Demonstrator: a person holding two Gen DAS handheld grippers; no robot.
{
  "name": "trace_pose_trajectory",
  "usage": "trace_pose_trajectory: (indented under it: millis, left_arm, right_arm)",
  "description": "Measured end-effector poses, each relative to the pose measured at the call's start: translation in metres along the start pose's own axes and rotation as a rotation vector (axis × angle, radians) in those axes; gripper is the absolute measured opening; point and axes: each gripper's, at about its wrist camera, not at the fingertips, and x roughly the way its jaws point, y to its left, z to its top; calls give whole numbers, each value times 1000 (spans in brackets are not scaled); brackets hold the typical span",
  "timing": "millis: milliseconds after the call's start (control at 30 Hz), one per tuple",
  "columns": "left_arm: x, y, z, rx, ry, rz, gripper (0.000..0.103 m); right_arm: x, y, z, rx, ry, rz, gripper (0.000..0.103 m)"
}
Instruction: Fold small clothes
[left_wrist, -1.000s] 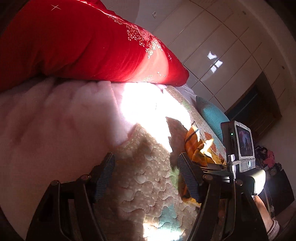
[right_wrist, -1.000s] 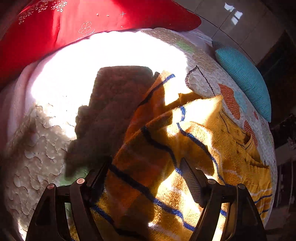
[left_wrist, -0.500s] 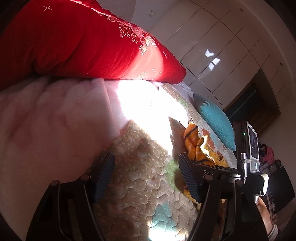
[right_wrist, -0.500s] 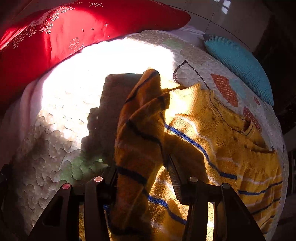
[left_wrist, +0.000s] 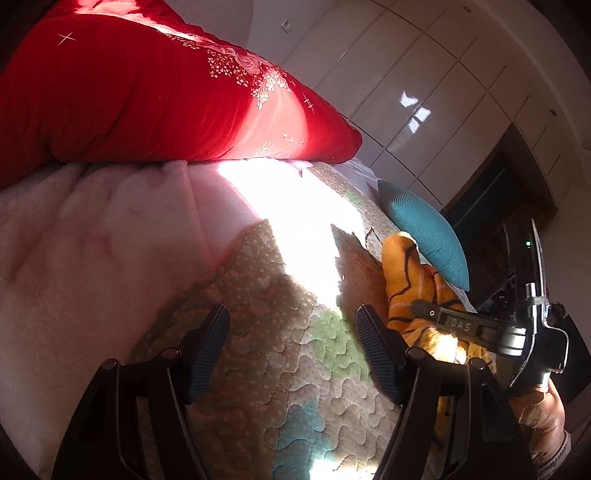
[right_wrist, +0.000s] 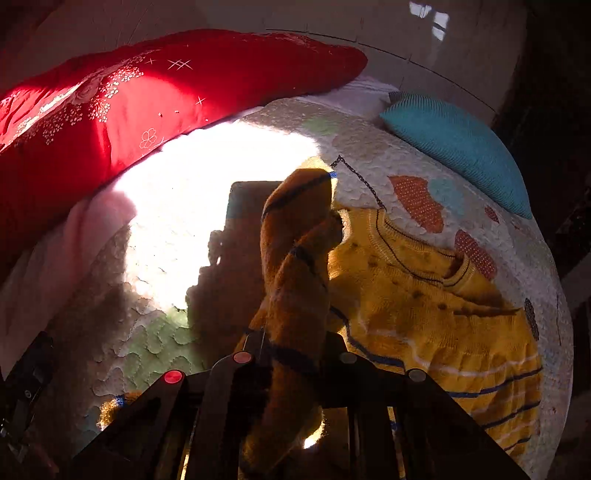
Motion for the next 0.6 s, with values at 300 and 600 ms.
trace_pose_trajectory:
  millis: [300,600]
  left_arm:
    - [10,-39,-15,87,40,-62,70]
    - [18,-152,-53,382,201,-110,73]
  right_arm:
    - [-42,-236,-102,406,-31,-8,16]
    - [-73,-302,-165,593,-168,106,48]
